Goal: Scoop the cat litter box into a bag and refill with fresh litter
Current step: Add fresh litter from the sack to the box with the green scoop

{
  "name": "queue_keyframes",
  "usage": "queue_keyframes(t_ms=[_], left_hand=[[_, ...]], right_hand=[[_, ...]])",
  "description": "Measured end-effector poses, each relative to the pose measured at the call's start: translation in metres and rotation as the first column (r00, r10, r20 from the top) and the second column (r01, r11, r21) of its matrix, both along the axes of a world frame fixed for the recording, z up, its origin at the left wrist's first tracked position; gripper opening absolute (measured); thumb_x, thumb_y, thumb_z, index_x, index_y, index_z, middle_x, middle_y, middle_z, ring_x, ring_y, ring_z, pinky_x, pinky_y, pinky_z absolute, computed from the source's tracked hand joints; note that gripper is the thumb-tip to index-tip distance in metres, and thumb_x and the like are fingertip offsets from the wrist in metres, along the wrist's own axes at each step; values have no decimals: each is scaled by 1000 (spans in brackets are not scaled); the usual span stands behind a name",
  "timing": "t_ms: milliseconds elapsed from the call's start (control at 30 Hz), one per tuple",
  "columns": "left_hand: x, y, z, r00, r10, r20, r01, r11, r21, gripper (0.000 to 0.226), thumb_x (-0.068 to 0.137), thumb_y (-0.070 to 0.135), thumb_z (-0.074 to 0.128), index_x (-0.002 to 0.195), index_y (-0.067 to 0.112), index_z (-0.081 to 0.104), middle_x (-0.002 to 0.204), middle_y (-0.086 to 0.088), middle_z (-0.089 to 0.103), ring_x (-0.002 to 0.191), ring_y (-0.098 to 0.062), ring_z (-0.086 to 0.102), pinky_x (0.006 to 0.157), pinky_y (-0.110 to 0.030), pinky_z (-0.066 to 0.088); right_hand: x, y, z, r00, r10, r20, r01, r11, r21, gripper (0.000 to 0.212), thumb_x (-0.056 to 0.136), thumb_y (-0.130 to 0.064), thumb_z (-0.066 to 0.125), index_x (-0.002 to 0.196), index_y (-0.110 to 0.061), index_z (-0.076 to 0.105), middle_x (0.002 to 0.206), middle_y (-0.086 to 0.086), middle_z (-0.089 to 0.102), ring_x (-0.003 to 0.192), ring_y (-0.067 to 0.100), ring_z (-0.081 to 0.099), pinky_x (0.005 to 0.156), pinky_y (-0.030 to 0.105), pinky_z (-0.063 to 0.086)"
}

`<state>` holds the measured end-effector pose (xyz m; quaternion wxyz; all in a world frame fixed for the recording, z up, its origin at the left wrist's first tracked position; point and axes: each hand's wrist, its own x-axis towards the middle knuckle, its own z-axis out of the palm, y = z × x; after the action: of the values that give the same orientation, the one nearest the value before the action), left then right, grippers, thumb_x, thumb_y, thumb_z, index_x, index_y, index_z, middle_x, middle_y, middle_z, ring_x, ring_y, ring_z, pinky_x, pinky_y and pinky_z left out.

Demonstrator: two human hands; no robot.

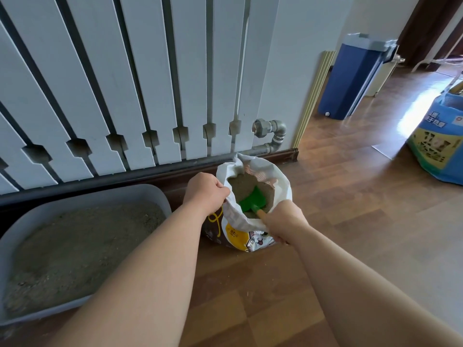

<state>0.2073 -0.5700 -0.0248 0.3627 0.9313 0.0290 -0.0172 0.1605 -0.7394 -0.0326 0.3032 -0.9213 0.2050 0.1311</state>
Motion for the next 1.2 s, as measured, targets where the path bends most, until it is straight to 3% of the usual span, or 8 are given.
queue_keyframes(t_ms=[100,233,400,533,667,933,1067,1200], left_hand=[[-1,-1,1,1000,6,-3,-6,1000,10,21,85,19,61,73,6,74,77,-10,72,75,-22,68,70,-38,56],[-2,-3,3,1000,24,1,-24,1000,17,24,85,18,61,69,5,73,76,-9,71,74,-21,66,63,-32,52],[-2,-9,6,999,43,-16,-42,999,26,24,87,19,59,75,2,72,77,-11,69,66,-20,60,57,-28,46],[-2,-11,8,998,62,-19,-60,996,72,26,88,20,57,68,5,63,59,-2,51,53,-13,45,46,-25,30],[-1,-12,7,998,68,-17,-66,993,98,27,90,20,55,93,-4,66,60,-3,45,53,-11,40,46,-24,26],[5,-13,2,994,93,-57,-88,993,78,28,92,25,55,96,1,69,75,-6,59,69,-20,58,47,-23,33],[3,-15,5,995,86,-46,-85,996,42,29,92,28,55,94,3,70,79,-6,63,74,-20,61,50,-24,39],[-1,-3,4,988,141,-58,-145,986,-81,32,91,28,56,76,5,72,70,-9,71,71,-25,69,73,-39,59]], right_hand=[[-8,-8,2,996,-74,-56,77,996,51,45,91,-47,57,67,-9,54,56,7,60,37,18,49,41,23,41],[-25,-15,22,992,-127,-26,129,985,112,59,87,-56,61,61,-3,57,49,10,58,31,19,43,35,18,35],[-58,-25,38,988,-150,35,142,975,171,54,87,-50,61,59,-4,59,38,4,49,26,16,35,35,13,29],[-73,-26,39,987,-145,73,126,967,222,55,88,-51,61,55,-7,55,31,-3,44,24,14,33,33,12,27],[-78,-24,40,982,-161,95,132,958,256,55,88,-52,61,56,-8,54,31,-3,43,23,13,32,33,11,27],[-75,-30,59,976,-128,175,89,972,217,58,88,-49,60,60,1,64,39,4,51,25,15,36,34,14,30],[-64,-28,78,977,-93,193,55,980,191,40,90,-27,60,54,-10,58,31,-3,46,22,12,35,32,13,29],[-52,-15,91,980,-37,195,-2,980,198,28,90,-23,58,68,-9,67,33,-4,49,21,10,36,31,11,28]])
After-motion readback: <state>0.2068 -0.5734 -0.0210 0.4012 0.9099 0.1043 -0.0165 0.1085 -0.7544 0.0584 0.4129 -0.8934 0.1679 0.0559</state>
